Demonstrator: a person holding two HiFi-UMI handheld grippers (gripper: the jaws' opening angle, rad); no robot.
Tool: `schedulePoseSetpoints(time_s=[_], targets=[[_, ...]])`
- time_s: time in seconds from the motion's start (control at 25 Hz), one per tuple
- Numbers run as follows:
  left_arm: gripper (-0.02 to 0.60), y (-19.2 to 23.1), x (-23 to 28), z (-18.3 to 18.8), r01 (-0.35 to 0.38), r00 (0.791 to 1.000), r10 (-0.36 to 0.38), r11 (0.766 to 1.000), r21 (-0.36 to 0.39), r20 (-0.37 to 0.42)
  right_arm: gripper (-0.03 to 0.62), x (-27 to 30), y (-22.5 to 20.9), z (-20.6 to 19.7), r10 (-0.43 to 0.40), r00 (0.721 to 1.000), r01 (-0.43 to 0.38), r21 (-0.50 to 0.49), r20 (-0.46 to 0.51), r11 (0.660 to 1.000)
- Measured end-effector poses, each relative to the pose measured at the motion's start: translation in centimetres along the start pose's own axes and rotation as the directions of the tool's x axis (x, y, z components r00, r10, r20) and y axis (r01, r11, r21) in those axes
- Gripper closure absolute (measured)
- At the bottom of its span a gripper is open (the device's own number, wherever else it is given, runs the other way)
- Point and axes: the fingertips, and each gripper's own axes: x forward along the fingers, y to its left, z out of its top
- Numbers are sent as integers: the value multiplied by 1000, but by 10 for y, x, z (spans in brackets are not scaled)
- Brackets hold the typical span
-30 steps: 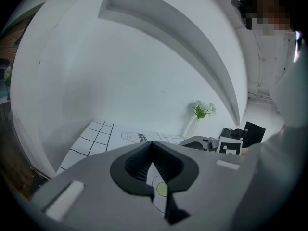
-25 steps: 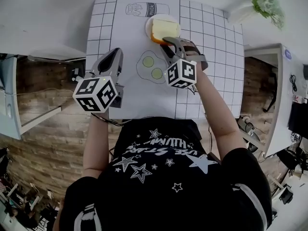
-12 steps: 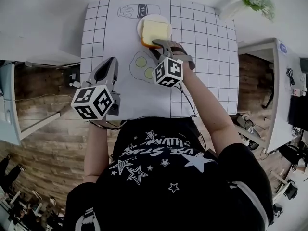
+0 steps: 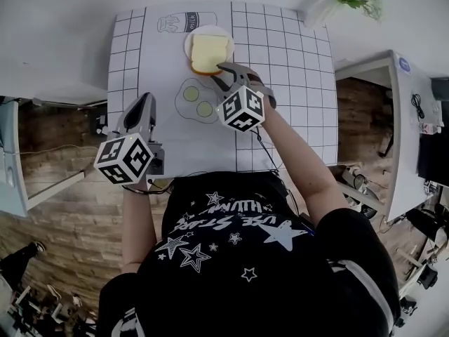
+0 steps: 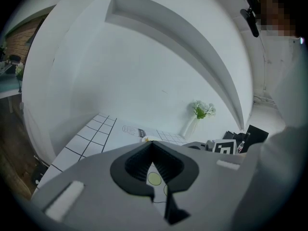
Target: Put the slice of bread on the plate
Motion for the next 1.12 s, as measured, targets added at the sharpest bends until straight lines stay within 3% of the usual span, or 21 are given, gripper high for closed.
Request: schedulePoseSetpoints(time_s=[0.32,0.44,0.56,1.12], targets=[[572,-45,3,-9,-16,1000,16,1000,2,19,470,-63,-33,-23,-63,994,53,118,84,992],[572,-70,5,-11,-18,999,18,1000,12,27,473,-86,-43,-31,-52,992,35,147,116,989],[572,-96,10,-16,-22,999,22,1000,11,33,516,-110,-53,-40,-41,987,16,162,156,987],[572,-216,33,-40,-51,998,47,995,84,43,574,-203,-92,-126,-27,966,-47,279,258,959]])
